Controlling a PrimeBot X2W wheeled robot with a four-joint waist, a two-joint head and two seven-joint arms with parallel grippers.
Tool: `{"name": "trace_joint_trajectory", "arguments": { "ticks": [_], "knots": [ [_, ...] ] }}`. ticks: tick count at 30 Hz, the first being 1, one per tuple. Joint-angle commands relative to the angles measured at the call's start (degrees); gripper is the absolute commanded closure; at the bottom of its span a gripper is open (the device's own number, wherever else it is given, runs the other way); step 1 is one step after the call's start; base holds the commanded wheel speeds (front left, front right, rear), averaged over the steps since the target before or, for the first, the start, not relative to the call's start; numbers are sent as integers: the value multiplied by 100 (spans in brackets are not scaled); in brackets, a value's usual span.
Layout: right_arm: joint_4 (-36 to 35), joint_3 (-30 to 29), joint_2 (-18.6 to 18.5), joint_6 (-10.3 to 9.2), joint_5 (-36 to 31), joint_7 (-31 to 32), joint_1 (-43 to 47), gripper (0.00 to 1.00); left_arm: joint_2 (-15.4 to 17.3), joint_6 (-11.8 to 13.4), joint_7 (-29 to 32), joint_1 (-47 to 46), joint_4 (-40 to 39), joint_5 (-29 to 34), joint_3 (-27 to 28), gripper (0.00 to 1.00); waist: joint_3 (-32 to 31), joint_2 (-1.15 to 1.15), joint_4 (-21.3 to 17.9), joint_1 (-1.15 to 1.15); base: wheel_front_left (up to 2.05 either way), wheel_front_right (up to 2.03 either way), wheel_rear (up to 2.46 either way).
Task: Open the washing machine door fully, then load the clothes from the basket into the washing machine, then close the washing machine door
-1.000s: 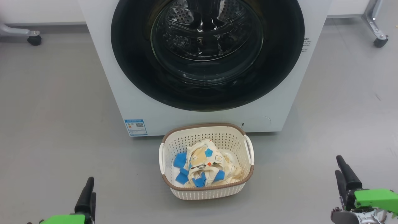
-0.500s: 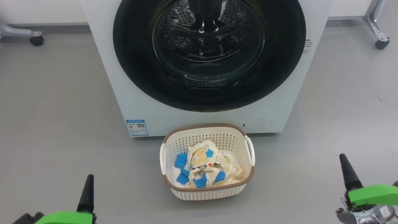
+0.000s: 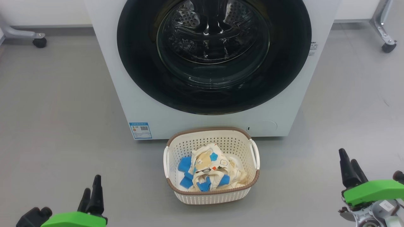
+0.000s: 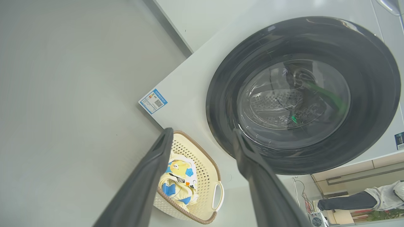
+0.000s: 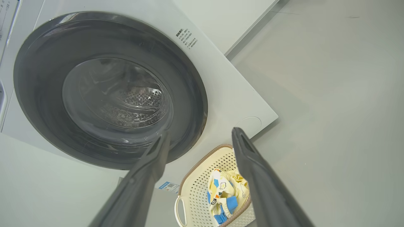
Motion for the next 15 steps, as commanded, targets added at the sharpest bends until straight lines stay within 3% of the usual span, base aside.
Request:
{"name": "trace_joint_trajectory", "arguments": {
  "ticks": [1,15],
  "knots": [
    [-243,81,-161,0,-218,-47,-280,0,145,22,-68,-322,-179,230,53,0,-6,0,8,0,0,0,0],
    [-309,123,-237,-1,-1271,-118,-227,0,215,126,-304,-380,-73,1429,-148,0,-79,0,59,0,0,0,0]
  ]
}}
